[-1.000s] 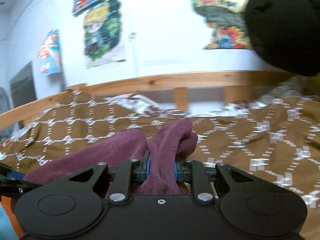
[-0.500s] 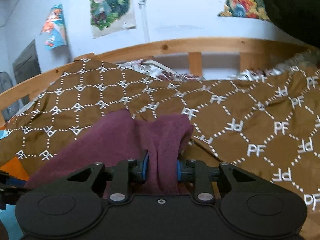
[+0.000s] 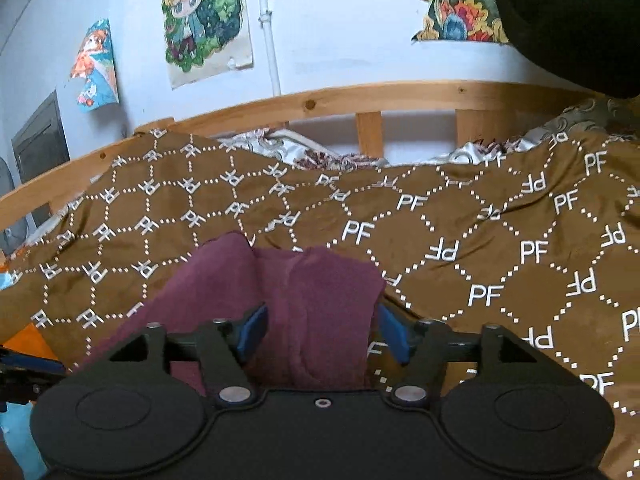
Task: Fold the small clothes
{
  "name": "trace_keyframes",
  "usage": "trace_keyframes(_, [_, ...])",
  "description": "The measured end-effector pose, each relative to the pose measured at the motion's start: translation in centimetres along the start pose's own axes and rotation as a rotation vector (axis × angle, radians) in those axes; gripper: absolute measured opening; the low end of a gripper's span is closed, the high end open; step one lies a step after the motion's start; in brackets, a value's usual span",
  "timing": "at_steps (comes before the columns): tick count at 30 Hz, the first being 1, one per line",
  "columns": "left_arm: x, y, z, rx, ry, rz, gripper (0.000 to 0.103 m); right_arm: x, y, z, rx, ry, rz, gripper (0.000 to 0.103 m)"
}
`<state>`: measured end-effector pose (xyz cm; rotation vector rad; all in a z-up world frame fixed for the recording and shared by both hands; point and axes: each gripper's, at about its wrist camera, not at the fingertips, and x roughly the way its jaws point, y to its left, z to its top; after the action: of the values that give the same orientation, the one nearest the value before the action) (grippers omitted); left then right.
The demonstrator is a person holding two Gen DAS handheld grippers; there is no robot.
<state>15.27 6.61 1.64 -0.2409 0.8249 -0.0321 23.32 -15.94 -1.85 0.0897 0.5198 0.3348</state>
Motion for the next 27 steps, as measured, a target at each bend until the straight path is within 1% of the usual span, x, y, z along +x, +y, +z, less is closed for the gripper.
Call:
trace_keyframes(1, [-0.5,-0.1,0.1,0.004,-0.012,0.011,0.087,-0.5,0.2,0.1,-0.002,-0.009,0.003,0.075])
trace_keyframes(2, [-1.0,-0.1,0.1,0.009,-0.023,0.019,0.088,-0.9,0.4,0.2,-0.004,-0.017,0.008,0.079])
trace_keyframes(3, [-1.5,-0.2,0.2,0.017,-0.032,0.026,0.092,-1.4,0.5,0.3,-0.007,-0.025,0.013,0.084])
trace_keyframes(4, [-2.1,-0.2,0.2,0.028,-0.04,0.034,0.096,-2.1,0.7,0.5,-0.01,-0.034,0.021,0.087])
trace_keyframes(6, [-3.3,-0.2,0.1,0.047,-0.065,0.047,0.1,-3.5,1.0,0.5,-0.014,-0.056,0.033,0.098])
trace_keyframes(7, [-3.9,-0.2,-0.1,0.056,-0.08,0.052,0.102,-4.3,1.2,0.5,-0.017,-0.069,0.04,0.1])
trace_keyframes(8, [-4.5,-0.3,-0.2,0.067,-0.094,0.058,0.102,-5.1,1.5,0.4,-0.022,-0.076,0.043,0.102])
trace_keyframes(14, [-8.4,-0.8,-1.9,0.142,-0.159,0.119,0.102,-10.3,3.3,-0.7,-0.096,-0.132,0.015,0.102])
trace_keyframes(19, [-11.1,-1.2,-4.2,0.169,-0.199,0.134,0.102,-14.4,4.2,-2.3,-0.117,-0.165,0.003,0.102])
trace_keyframes(24, [-12.2,-1.1,-7.0,0.2,-0.197,0.153,0.102,-17.5,4.9,-4.1,-0.137,-0.17,-0.024,0.102])
trace_keyframes(27, [-12.1,-0.7,-8.4,0.185,-0.18,0.161,0.102,-18.8,5.0,-5.0,-0.132,-0.167,-0.036,0.102])
